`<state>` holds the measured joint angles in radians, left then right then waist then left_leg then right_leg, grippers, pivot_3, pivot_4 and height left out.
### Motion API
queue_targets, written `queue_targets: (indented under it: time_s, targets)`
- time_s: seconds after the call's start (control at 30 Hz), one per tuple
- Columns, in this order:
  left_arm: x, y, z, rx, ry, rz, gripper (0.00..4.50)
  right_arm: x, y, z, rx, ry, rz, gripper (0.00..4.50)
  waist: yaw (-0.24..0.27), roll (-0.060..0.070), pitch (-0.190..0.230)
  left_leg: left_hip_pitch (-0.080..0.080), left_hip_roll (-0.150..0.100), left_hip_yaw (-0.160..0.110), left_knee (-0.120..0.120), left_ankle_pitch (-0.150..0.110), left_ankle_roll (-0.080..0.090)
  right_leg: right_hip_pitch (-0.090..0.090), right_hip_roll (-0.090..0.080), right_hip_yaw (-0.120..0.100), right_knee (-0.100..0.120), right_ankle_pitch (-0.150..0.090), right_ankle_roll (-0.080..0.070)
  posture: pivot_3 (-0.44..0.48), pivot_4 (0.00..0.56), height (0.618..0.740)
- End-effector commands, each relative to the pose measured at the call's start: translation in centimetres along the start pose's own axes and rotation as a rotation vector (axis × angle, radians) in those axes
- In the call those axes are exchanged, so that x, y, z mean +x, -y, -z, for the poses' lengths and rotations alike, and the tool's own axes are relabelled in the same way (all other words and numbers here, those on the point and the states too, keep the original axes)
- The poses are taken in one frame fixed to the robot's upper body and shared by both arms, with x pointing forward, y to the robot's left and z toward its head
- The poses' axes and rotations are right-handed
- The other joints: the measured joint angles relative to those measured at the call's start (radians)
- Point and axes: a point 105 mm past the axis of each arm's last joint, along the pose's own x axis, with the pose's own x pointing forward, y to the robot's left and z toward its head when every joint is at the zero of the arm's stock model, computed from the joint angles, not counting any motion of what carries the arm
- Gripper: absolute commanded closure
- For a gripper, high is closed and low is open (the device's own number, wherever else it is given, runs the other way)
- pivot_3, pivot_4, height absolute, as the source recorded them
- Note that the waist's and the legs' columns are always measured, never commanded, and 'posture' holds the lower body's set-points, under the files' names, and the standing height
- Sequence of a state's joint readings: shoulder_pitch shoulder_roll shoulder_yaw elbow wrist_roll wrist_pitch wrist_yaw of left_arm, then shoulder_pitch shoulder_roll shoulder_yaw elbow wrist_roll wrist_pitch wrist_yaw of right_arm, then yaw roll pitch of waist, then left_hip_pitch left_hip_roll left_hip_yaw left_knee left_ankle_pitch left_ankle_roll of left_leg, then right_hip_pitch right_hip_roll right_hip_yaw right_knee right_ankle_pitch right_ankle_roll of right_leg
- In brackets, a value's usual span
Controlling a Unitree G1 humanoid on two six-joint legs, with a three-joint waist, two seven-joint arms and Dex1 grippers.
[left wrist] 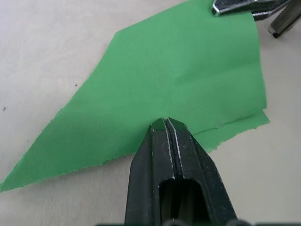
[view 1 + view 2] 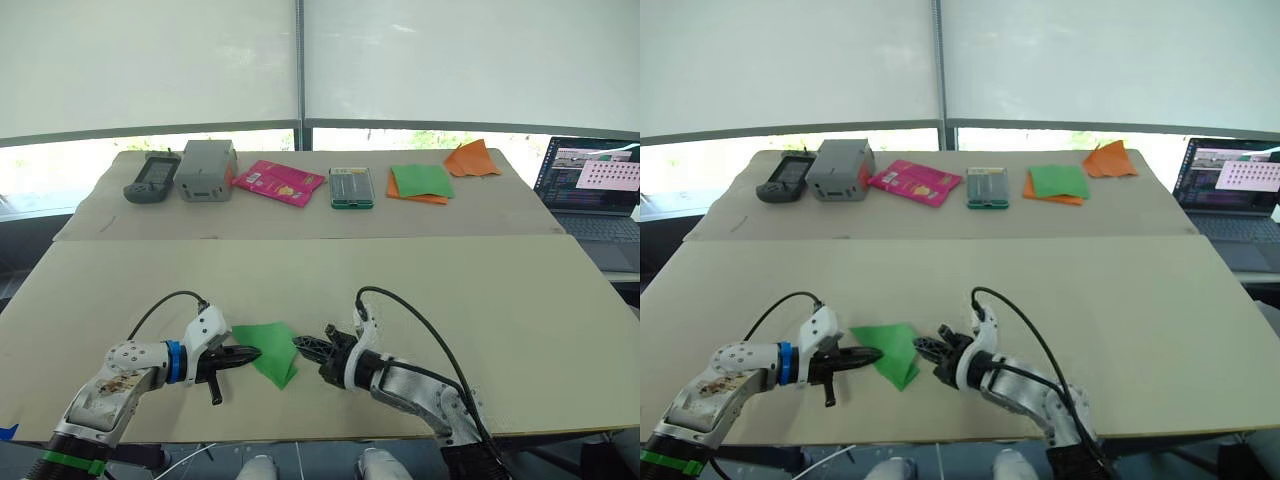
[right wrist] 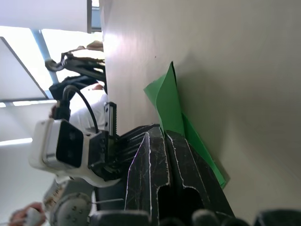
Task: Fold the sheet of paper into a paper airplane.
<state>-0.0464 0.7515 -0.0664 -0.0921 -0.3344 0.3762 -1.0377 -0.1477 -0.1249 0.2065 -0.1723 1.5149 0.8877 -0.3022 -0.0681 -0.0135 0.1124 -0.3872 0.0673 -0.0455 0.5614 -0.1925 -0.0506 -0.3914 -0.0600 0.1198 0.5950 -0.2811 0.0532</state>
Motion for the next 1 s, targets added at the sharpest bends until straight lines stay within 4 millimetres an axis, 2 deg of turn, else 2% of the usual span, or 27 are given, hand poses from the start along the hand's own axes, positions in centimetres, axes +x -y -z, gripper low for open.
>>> queue_targets:
  time_s: [0.03,0.17,0.27,0.37,0.53,0.63,0.8,0.87,1.0]
  targets:
    - [0.3,0.1,1.8,-0.057,-0.065,-0.006,4.50,-0.1,2.7,-0.5,-0.254,0.019,0.106,4.48,0.002,0.000,0.000,0.000,-0.001,0.000,0.001,0.000,0.000,0.000,0.000,-0.001,0.000,0.000,0.000,0.000,0.150,0.740]
    - [0.1,0.2,1.7,-0.062,-0.062,0.000,4.50,-0.4,1.1,-1.7,-0.606,0.110,0.020,4.48,0.009,-0.001,0.000,0.000,-0.002,0.001,0.004,0.000,0.000,0.000,0.001,-0.003,0.000,0.000,0.000,0.000,0.150,0.740]
    - [-0.2,0.1,1.7,-0.065,-0.066,-0.002,4.50,-0.4,0.1,-1.1,-0.827,0.117,-0.037,4.48,0.013,-0.001,0.001,0.000,-0.002,0.002,0.005,0.000,0.000,0.000,0.002,-0.004,0.000,0.000,0.000,0.000,0.150,0.740]
    - [-0.3,0.0,1.6,-0.064,-0.067,-0.003,4.50,-0.1,0.1,0.0,-1.042,0.076,-0.052,4.48,0.019,-0.001,0.001,0.000,-0.002,0.002,0.008,0.000,0.000,0.000,0.004,-0.003,0.001,0.000,0.001,0.000,0.150,0.740]
    - [-0.4,-0.2,1.4,-0.059,-0.068,-0.002,4.50,0.3,0.1,0.1,-1.175,0.085,-0.071,4.48,0.022,-0.003,0.001,0.002,-0.002,0.002,0.008,0.000,0.000,0.000,0.006,-0.003,0.001,0.001,0.002,0.000,0.150,0.740]
    - [-0.4,-0.3,1.4,-0.058,-0.071,-0.002,4.50,0.4,-0.7,0.1,-1.248,0.097,-0.110,4.48,0.022,-0.004,0.002,0.002,-0.002,0.002,0.008,0.000,0.000,0.000,0.006,-0.002,0.001,0.001,0.002,0.000,0.150,0.740]
    - [-0.6,-0.4,1.4,-0.055,-0.079,-0.001,4.50,0.4,-2.3,0.8,-1.493,0.080,-0.202,4.48,0.020,-0.004,0.002,0.004,-0.001,0.001,0.008,0.000,0.000,0.000,0.008,-0.001,0.002,0.001,0.002,0.000,0.150,0.740]
    - [-0.7,-0.4,1.4,-0.053,-0.081,0.001,4.50,0.4,-2.8,1.1,-1.592,0.060,-0.234,4.48,0.019,-0.003,0.002,0.005,-0.001,0.001,0.009,0.000,0.000,0.000,0.008,-0.001,0.002,0.001,0.002,0.000,0.150,0.740]
    - [-0.9,-0.4,1.4,-0.050,-0.087,0.002,4.50,0.6,-2.1,2.2,-1.796,-0.091,-0.274,4.48,0.020,-0.003,0.002,0.005,0.001,0.000,0.009,0.000,0.000,0.000,0.013,0.003,0.002,0.001,0.002,0.000,0.150,0.740]
